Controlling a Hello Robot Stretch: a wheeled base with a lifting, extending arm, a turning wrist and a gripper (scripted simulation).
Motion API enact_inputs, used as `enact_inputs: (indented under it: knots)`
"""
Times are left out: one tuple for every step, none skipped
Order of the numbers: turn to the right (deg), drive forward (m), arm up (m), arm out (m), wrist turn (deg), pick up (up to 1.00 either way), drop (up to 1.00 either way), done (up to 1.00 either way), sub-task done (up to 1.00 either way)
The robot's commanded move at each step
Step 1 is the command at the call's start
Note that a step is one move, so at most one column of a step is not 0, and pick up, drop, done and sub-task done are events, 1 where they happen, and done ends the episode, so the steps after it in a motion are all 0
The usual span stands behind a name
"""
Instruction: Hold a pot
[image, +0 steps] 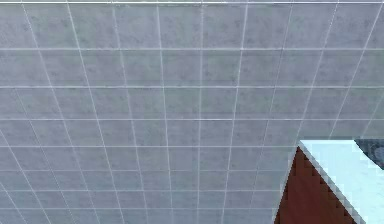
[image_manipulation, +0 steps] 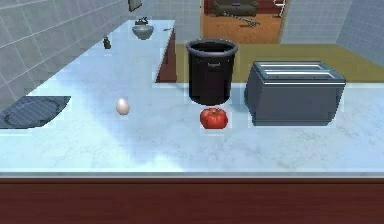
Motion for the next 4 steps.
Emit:
enact_inputs:
  knots:
    - [0.0, 0.00, 0.50, 0.00, 0.0, 0.00, 0.00, 0.00, 0.00]
    - [0.0, 0.00, 0.38, 0.00, 0.0, 0.00, 0.00, 0.00, 0.00]
    - [0.0, 0.00, 0.00, 0.48, 0.0, 0.00, 0.00, 0.00, 0.00]
    - [0.0, 0.00, 0.00, 0.00, 45.0, 0.00, 0.00, 0.00, 0.00]
